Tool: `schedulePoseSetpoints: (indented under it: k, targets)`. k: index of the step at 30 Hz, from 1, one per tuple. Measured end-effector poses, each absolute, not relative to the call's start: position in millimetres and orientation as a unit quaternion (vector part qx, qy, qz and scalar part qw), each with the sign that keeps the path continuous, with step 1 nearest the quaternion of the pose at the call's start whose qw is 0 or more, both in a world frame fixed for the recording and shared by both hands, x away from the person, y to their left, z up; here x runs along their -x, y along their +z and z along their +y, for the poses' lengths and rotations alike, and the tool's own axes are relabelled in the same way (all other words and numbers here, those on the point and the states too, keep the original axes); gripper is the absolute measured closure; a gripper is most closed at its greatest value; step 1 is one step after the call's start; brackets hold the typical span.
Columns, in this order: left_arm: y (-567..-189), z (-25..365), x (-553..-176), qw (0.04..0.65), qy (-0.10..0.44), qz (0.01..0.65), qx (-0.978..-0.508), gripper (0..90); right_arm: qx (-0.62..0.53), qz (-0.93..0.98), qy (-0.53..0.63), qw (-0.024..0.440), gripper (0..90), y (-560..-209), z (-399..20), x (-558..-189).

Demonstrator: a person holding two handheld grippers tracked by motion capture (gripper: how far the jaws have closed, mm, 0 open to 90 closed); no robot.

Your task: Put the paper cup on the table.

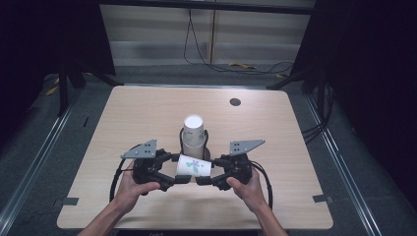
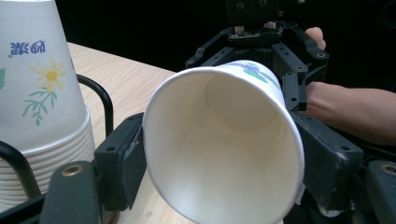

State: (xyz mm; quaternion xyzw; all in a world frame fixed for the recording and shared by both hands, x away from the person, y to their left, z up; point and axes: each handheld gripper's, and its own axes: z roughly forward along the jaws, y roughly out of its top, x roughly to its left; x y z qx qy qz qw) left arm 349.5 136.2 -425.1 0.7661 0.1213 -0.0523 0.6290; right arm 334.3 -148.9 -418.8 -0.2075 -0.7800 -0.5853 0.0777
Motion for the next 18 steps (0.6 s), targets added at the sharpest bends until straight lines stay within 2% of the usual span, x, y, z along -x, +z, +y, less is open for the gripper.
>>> schedulePoseSetpoints:
  k: [18]
  targets:
    - [-425.2,137.0,-349.3,0.628,-0.046,0.124,-0.767,27.2,0.230,-0.799,-0.552,0.053,19.9,-424.8,-142.2,-335.1]
